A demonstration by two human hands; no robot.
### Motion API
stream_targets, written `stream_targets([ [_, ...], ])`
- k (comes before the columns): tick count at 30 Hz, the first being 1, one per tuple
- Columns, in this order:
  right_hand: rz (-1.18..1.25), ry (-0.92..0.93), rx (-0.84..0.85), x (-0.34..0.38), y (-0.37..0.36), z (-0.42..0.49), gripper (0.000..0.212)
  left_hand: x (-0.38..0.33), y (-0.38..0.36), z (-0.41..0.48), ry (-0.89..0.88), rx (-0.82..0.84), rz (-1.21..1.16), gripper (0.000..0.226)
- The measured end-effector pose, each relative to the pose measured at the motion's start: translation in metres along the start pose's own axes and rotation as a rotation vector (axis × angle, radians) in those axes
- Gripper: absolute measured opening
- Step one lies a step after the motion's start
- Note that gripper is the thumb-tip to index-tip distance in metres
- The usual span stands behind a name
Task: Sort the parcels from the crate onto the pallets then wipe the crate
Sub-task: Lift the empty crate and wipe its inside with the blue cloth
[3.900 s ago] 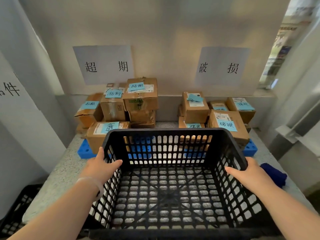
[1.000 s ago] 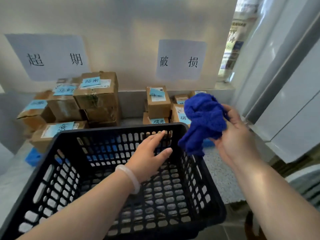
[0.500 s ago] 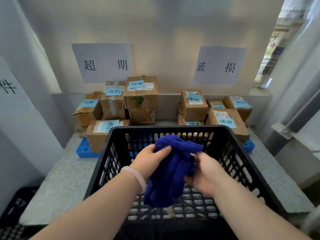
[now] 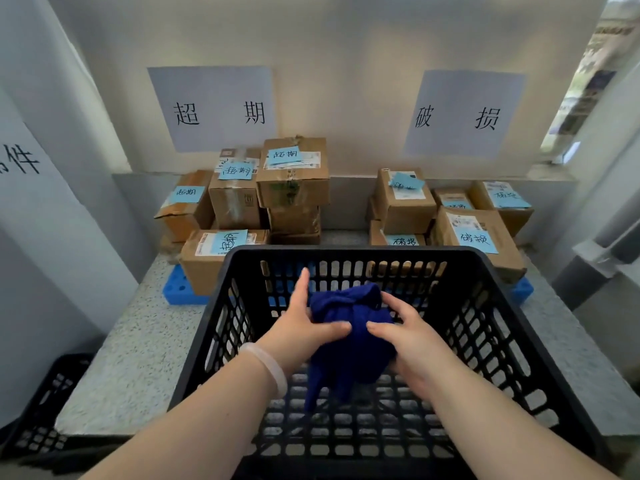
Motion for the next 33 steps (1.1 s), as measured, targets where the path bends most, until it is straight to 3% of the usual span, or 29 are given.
stream_targets([
  [2, 0.048, 0.01, 0.036, 0.0, 0.005, 0.008, 0.067, -0.002, -0.019, 0.0, -0.021, 0.144, 0.357, 0.107],
  [4, -0.026, 0.026, 0.137, 0.0, 0.0, 0.015, 0.073, -0.007, -0.024, 0.001, -0.074, 0.098, 0.68, 0.091],
  [9, -0.741, 0.129, 0.275, 0.011, -0.016, 0.026, 0.103, -0.017, -0.006, 0.012, -0.099, -0.076, 0.65, 0.042],
  [12, -0.891, 0.245, 0.206, 0.019, -0.016, 0.031, 0.083, -0.025, -0.01, 0.014, -0.126, -0.076, 0.663, 0.037],
  [14, -0.808, 0.286, 0.179, 0.022, -0.014, 0.036, 0.054, -0.029, -0.013, 0.013, -0.146, -0.069, 0.668, 0.041],
  [16, -0.675, 0.256, 0.169, 0.02, -0.013, 0.043, 0.047, -0.034, -0.01, 0.01, -0.169, -0.078, 0.683, 0.054],
  [19, -0.494, 0.173, 0.11, 0.015, -0.009, 0.055, 0.055, -0.046, 0.019, 0.002, -0.204, -0.176, 0.799, 0.078],
  [23, -0.369, 0.133, 0.063, 0.013, -0.015, 0.066, 0.066, -0.06, 0.078, -0.012, -0.281, -0.394, 1.009, 0.074],
  [26, -0.319, 0.126, 0.03, 0.009, -0.031, 0.076, 0.073, -0.051, 0.124, -0.007, -0.123, -0.506, 1.078, 0.075],
  [29, -0.274, 0.111, -0.016, 0.0, -0.056, 0.083, 0.076, -0.029, 0.147, 0.003, 0.015, -0.434, 0.941, 0.078],
  [33, -0.296, 0.189, -0.101, -0.006, -0.094, 0.097, 0.067, -0.025, 0.158, 0.009, -0.057, -0.432, 0.801, 0.072],
])
Point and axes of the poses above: each hand's wrist, its own z-axis towards the middle knuckle, its own y-axis out of the back of the hand, x = y × z, the point moved 10 cm from there along z, towards the middle knuckle, and after that the axes turned 1 degree about -z, right-handed, at the moved point
